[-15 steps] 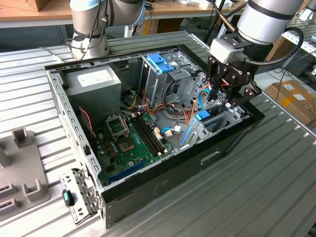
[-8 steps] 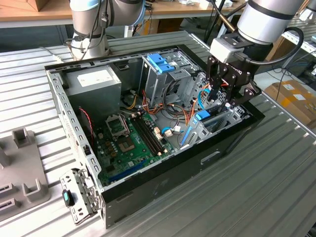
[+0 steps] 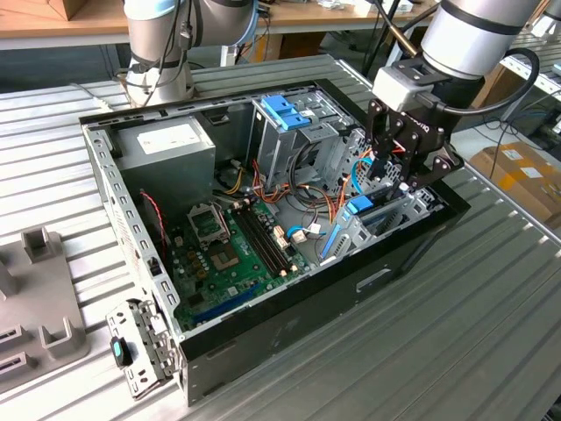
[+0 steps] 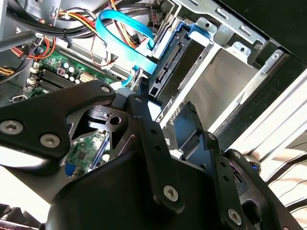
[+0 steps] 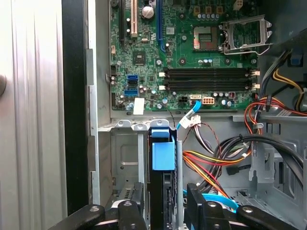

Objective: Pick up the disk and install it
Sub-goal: 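Insert the first disk wire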

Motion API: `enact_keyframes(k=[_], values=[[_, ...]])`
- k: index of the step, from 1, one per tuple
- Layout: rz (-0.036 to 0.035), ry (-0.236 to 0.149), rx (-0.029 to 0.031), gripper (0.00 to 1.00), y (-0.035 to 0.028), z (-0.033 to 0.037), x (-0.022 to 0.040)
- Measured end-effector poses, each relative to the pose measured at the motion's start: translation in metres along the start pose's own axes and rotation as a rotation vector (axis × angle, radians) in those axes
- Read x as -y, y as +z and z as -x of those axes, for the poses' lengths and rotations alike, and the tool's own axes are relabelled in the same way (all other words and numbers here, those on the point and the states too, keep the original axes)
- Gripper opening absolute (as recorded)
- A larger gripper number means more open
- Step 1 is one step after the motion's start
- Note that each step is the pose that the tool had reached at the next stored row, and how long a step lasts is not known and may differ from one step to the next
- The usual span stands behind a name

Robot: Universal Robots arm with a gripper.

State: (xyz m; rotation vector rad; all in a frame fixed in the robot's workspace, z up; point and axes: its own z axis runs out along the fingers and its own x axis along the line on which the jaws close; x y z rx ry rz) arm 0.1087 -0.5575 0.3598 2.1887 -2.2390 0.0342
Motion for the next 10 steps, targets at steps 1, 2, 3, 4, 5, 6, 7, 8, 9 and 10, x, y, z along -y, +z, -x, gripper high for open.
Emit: enact_keyframes(k=[1,2,3,4,5,6,7,8,9,10], values=[[0.0006,0.000,0.0000,0.49,0.0000,0.0000,0.0000],[0.0012,0.000,-0.0001,0.49,0.0000,0.0000,0.0000],[0.0027,0.000,-0.0001,0.49,0.0000,0.0000,0.0000],[0.0034,0.000,-0.0001,0.49,0.0000,0.0000,0.0000],[0.0041,0.000,-0.0001,0.49,0.0000,0.0000,0.0000],[0.0046,0.000,-0.0002,0.49,0.0000,0.0000,0.0000],[0.0052,0.000,-0.0001,0.49,0.0000,0.0000,0.0000],[0.0060,0.000,-0.0001,0.49,0.0000,0.0000,0.0000],[0.0067,0.000,-0.0002,0.49,0.0000,0.0000,0.0000],[0.0076,0.000,-0.0002,0.49,0.0000,0.0000,0.0000]])
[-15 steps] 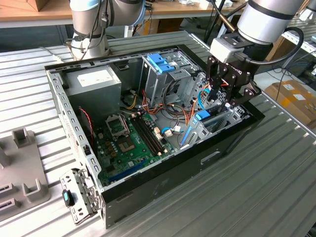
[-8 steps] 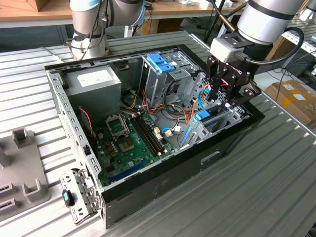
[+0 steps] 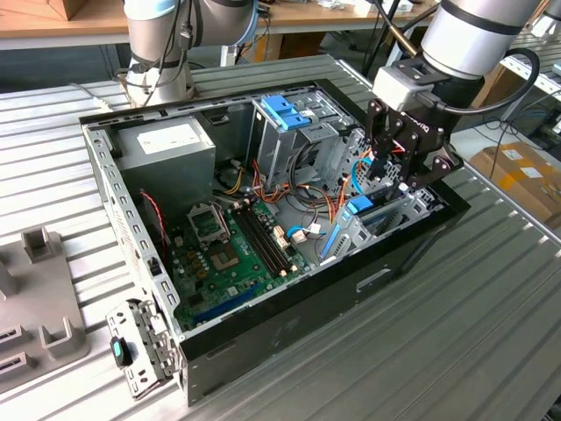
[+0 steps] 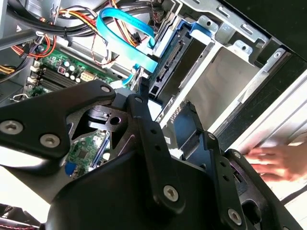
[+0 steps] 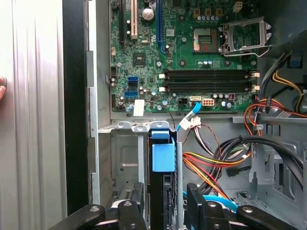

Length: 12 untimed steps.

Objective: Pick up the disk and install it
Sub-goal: 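Insert the first disk wire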

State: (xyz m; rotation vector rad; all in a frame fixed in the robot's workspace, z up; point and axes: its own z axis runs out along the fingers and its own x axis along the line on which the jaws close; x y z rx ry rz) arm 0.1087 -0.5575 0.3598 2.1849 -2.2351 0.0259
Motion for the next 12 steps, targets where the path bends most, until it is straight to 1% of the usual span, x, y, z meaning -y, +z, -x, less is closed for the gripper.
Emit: enact_keyframes(k=[5,7,12], values=[[0.0033,0.000,-0.0001,0.49,-0.0001,0.0000,0.0000],[0.0033,0.000,-0.0001,0.49,-0.0009,-0.0001,0.0000],[0.0033,0.000,-0.0001,0.49,-0.0074,-0.0002,0.0000]])
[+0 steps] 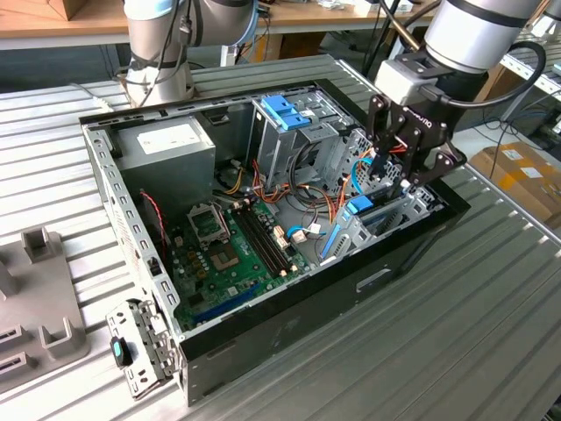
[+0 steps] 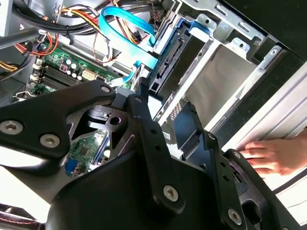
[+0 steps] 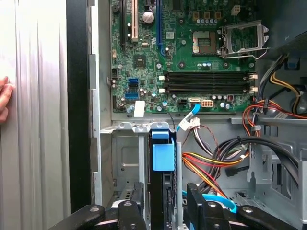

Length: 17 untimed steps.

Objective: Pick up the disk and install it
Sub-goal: 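Insert the first disk wire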

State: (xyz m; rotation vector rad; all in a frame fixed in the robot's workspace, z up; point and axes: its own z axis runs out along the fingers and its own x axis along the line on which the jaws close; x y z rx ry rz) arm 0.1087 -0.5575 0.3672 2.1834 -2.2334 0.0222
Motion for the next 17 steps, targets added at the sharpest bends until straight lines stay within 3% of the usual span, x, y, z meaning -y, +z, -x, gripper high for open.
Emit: enact_keyframes(k=[10,17], values=[[0.0000,0.000,-0.0001,0.49,-0.0010,0.0004,0.0000],[0.0000,0.000,0.0003,0.49,-0.0014,0.0048,0.0010]])
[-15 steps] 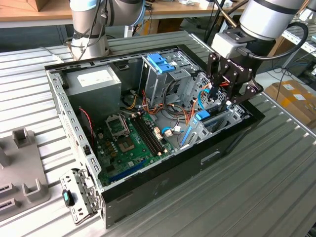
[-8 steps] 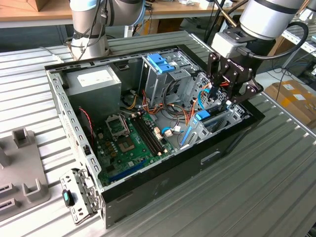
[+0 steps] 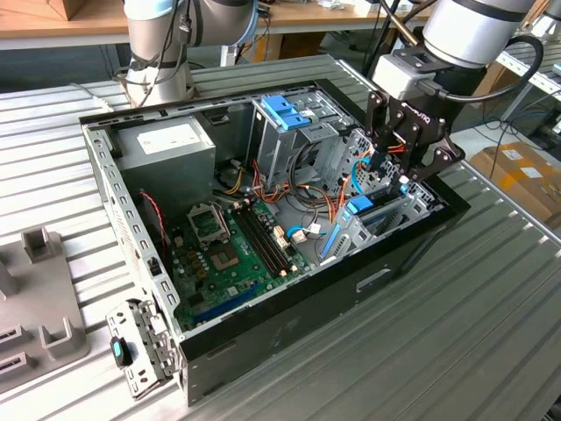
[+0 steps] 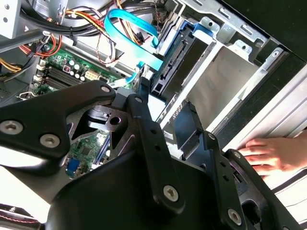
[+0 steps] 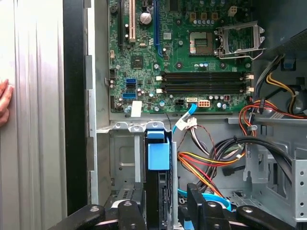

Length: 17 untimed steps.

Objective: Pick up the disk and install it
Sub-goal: 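Insert the first disk wire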

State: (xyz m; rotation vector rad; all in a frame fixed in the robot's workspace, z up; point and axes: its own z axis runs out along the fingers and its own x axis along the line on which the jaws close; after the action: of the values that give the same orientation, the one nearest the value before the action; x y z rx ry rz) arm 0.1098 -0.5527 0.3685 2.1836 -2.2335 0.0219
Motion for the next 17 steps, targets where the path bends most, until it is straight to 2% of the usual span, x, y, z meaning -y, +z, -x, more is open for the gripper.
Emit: enact_keyframes(k=[7,9,12,14,17], values=[[0.0000,-0.001,0.0016,0.49,-0.0002,0.0057,0.0105],[0.0000,-0.001,0.0018,0.49,-0.0003,0.0096,0.0142],[0.0000,-0.002,0.0019,0.49,-0.0001,0.0109,0.0202],[0.0000,-0.002,0.0019,0.49,0.0004,0.0112,0.0227],[0.0000,-0.002,0.0016,0.49,0.0010,0.0111,0.0231]])
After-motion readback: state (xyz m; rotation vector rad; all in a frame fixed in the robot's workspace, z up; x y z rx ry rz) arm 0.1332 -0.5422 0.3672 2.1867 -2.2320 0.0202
